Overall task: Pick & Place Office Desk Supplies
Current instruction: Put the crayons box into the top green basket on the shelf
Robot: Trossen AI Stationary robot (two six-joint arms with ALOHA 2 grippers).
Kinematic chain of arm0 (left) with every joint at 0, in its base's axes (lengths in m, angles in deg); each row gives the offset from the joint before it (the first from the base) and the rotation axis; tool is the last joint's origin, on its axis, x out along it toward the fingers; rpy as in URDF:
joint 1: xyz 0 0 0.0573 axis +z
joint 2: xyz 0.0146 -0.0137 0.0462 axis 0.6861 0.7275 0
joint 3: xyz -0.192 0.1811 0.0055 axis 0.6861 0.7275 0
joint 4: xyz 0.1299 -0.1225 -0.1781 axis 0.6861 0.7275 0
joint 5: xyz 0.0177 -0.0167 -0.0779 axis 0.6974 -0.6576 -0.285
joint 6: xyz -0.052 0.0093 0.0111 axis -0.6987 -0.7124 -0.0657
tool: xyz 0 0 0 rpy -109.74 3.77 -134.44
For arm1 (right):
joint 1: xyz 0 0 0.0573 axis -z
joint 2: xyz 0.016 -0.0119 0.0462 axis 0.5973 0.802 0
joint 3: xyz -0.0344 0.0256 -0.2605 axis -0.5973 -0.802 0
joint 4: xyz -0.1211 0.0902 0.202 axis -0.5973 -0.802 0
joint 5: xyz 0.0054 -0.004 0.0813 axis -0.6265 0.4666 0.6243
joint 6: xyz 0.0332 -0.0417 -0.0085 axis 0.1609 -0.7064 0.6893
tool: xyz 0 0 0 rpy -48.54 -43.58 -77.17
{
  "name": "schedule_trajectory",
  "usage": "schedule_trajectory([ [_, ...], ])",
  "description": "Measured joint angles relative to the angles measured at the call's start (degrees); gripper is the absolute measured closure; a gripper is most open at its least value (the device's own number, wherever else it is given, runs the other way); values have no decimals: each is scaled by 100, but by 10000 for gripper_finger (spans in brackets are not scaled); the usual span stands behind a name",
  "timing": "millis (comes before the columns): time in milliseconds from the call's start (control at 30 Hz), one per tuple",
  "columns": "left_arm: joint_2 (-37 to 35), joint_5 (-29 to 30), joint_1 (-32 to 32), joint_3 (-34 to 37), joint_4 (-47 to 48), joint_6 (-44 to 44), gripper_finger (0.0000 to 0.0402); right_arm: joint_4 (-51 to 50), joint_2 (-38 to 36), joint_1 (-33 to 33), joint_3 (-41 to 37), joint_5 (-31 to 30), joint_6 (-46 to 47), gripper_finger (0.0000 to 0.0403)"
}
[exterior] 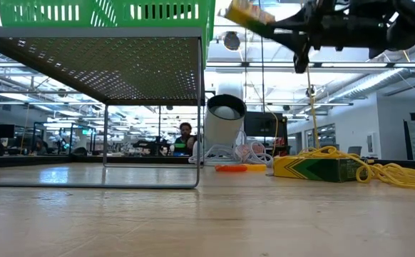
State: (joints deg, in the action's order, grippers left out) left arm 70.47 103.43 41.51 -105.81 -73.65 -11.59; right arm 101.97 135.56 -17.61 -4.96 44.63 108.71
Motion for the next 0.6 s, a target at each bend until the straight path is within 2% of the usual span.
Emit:
schedule_trajectory([
  [167, 171, -661, 328, 0, -265, -578, 160, 101, 43, -326, 0, -53, -151, 333],
  [300, 374, -1090, 456, 0, -740, -779, 160, 114, 76, -548, 0, -327, -340, 333],
  [600, 705, -1150, 627, 0, -976, -1248, 160, 142, 109, -681, 0, -355, -491, 333],
])
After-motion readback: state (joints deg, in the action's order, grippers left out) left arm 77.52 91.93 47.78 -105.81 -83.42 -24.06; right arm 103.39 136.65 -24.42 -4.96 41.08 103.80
